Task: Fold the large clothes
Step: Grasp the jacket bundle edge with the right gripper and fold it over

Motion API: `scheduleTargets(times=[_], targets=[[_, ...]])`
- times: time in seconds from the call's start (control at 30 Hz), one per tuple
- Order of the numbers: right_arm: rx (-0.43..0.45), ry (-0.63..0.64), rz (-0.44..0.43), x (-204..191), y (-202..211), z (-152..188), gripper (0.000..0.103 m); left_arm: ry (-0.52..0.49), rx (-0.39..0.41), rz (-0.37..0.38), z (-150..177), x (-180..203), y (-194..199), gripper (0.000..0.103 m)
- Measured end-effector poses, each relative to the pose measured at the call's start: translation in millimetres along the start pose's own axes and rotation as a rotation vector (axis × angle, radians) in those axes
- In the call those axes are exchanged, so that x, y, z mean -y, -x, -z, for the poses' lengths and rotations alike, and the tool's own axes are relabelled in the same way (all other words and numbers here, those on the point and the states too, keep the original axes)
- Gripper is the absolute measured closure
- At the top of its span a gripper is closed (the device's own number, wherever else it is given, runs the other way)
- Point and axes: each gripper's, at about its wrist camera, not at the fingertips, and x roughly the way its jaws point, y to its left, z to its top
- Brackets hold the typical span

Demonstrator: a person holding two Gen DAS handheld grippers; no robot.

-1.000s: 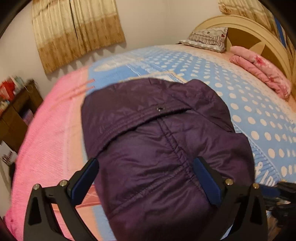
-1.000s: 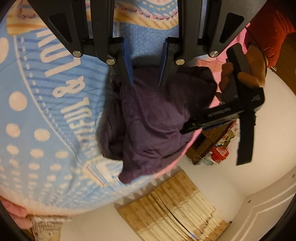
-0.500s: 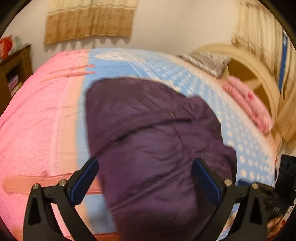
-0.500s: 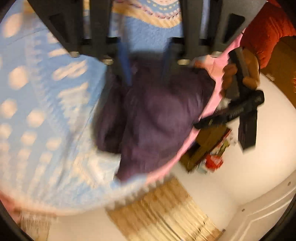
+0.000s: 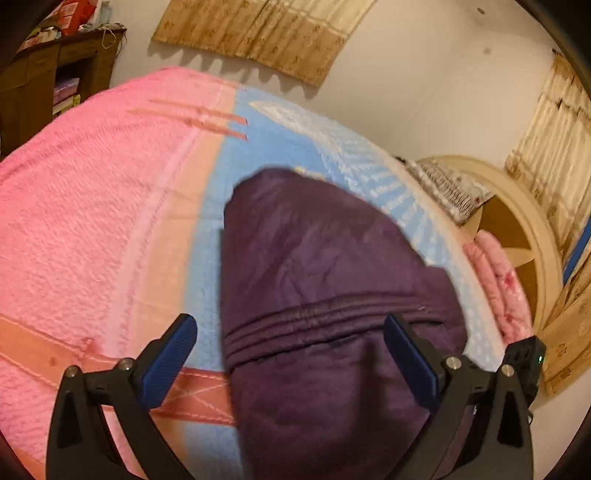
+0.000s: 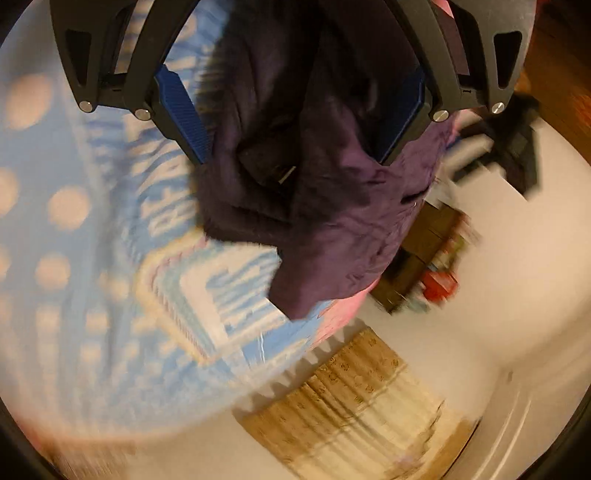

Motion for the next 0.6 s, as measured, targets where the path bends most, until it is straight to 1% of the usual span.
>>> scheduleTargets(times=[0.03, 0.07, 0.1, 0.13, 0.2, 0.23, 0.27, 0.37, 0.53, 0.6], targets=[[-0.012, -0.055, -0.061, 10.8, -4.4, 3.4, 0.007, -0.007, -0.020, 0.004, 4.4, -2.4, -7.8, 0.001], [-0.015, -0.084, -0.107, 17.2, -7.9, 6.5, 0.006, 0.006, -0.030, 0.032, 5.8, -4.9, -12.3, 0.000], [-0.001, -0.068, -0.124, 17.9, -6.7, 8.3, 0.006, 0.040, -0.036, 0.080, 8.7, -11.1, -15.7, 0.000], [-0.003, -0.053, -0.129, 16.8, -6.8, 9.3, 0.006, 0.095, -0.052, 0.141, 11.3, -21.7, -20.2, 0.000], [-0.028, -0.034, -0.135, 12.2, -9.6, 9.8, 0.004, 0.202, -0.097, 0.252, 17.2, -40.1, -31.0, 0.000], [-0.046, -0.027, -0.153, 11.6, -12.1, 8.5, 0.004, 0.255, -0.119, 0.310, 21.7, -48.7, -36.9, 0.000], [-0.062, -0.023, -0.165, 10.6, -15.4, 6.9, 0.004, 0.268, -0.125, 0.335, 24.6, -51.7, -38.2, 0.000], [-0.099, -0.008, -0.195, 7.3, -26.8, 1.9, 0.001, 0.155, -0.108, 0.345, 27.2, -43.0, -32.6, 0.000], [-0.110, -0.001, -0.227, 3.4, -46.4, -5.6, 0.001, 0.149, -0.112, 0.362, 20.4, -41.0, -37.0, 0.000], [-0.130, 0.026, -0.225, -2.7, -49.8, -1.7, 0.001, 0.141, -0.107, 0.357, 18.3, -36.0, -36.9, 0.000]])
